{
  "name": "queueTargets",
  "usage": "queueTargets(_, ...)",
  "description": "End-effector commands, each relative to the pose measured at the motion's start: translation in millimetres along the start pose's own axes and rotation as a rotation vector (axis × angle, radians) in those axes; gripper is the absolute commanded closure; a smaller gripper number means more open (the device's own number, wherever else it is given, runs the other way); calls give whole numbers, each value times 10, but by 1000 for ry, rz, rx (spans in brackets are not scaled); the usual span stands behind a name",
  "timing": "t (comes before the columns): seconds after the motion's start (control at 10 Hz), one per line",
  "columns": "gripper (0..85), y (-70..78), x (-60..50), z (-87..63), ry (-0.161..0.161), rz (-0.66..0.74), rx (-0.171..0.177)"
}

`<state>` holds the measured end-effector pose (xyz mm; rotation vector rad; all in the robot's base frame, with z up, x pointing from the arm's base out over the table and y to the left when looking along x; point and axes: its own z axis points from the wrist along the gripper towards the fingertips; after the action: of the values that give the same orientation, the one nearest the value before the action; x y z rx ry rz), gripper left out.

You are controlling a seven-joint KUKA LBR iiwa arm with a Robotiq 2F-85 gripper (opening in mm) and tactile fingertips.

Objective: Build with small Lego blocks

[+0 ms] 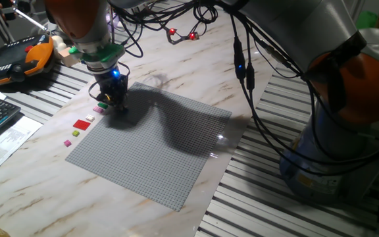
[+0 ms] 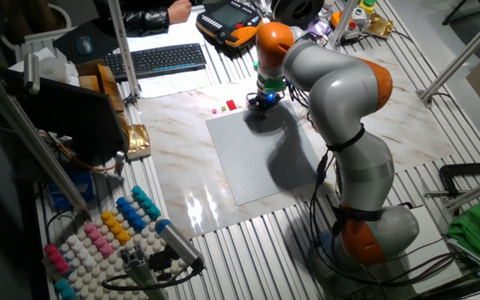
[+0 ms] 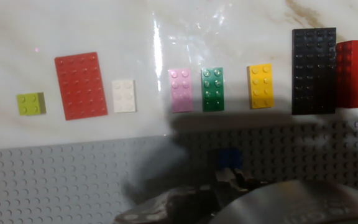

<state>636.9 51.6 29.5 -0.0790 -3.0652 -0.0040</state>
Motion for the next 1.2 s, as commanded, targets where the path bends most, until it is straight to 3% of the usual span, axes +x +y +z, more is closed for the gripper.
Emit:
queueTargets(0.0, 843, 3, 38, 64, 6, 0, 0)
queueTargets(0.3, 843, -1, 22, 67, 4, -1, -4)
queueTargets(0.7, 843, 10, 79, 76, 6, 8, -9)
queueTargets(1.1, 843, -4, 82, -67, 35, 8, 5)
